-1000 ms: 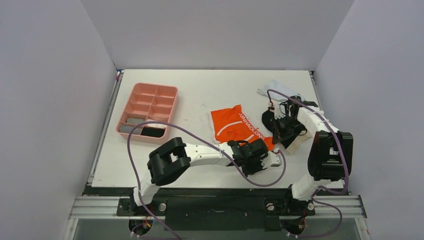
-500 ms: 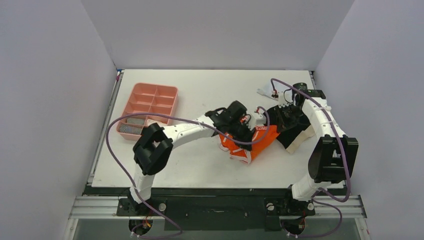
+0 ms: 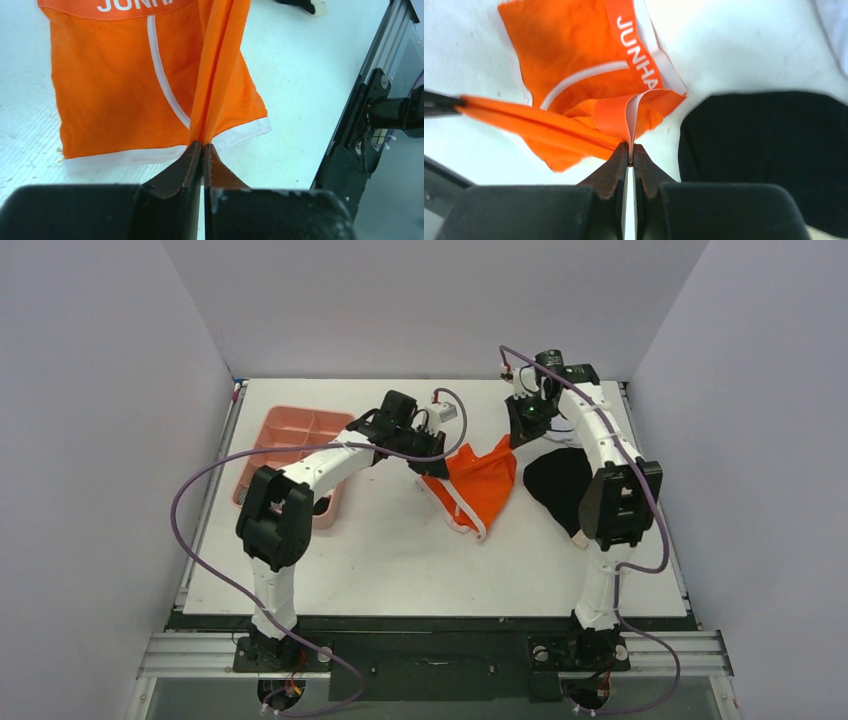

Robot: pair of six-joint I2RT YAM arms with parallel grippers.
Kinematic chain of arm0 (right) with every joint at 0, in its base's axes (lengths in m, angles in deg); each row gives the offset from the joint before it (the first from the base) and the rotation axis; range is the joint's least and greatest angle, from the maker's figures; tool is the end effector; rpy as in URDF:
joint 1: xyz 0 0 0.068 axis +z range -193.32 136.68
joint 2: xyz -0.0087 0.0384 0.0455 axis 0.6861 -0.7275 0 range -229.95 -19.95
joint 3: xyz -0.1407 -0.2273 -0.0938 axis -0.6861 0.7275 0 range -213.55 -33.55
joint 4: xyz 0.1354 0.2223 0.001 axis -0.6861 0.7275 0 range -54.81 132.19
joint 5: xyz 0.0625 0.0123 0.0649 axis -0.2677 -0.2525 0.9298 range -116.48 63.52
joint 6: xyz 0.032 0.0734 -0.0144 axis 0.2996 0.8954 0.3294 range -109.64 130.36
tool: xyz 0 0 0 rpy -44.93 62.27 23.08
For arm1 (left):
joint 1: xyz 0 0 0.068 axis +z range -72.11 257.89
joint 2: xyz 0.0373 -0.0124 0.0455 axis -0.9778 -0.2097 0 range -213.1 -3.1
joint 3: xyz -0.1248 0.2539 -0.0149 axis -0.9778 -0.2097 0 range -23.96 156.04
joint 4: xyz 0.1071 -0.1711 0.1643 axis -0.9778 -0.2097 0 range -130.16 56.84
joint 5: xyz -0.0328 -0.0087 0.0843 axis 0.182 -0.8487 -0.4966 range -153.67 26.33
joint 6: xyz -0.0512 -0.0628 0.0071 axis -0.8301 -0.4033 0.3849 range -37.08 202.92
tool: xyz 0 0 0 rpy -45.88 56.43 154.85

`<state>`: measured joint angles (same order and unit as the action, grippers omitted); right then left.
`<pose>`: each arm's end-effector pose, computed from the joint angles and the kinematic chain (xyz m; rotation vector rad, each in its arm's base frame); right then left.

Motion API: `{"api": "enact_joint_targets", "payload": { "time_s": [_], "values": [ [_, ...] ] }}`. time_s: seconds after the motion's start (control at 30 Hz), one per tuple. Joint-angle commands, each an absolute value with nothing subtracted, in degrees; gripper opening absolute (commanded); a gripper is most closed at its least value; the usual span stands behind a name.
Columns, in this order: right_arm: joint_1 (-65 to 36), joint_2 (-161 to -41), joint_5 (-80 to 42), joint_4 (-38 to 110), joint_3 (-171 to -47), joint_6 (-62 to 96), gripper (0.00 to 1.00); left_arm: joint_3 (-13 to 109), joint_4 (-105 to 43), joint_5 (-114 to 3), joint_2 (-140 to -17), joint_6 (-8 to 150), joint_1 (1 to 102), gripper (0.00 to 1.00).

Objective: Roll the underwear
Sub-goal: Fold the underwear at the center of the board.

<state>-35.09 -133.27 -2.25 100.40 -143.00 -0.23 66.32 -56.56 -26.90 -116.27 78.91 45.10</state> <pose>0.4169 0.0895 0.2801 -0.5500 2.6602 0.5721 0.3690 -0.2879 0.2323 0.9091 2.2517 -1.0640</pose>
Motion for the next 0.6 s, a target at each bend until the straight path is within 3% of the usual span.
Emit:
{"api": "enact_joint_targets", "payload": {
  "time_s": [0.0,0.2,0.57],
  "values": [
    [-33.07,-141.63,-5.54,101.18,-155.31,4.57,0.0,68.24,-56.33,-26.03,-117.58,80.68,47.61,0.0],
    [-29.8,-149.84,-7.42,102.42,-164.99,5.86,0.07,66.38,-56.02,-27.23,-118.83,81.31,49.27,0.0],
    [-25.14,-153.87,-8.5,95.96,-168.6,9.03,0.11,60.03,-51.7,-33.0,-118.16,80.31,51.72,0.0]
  ]
}}
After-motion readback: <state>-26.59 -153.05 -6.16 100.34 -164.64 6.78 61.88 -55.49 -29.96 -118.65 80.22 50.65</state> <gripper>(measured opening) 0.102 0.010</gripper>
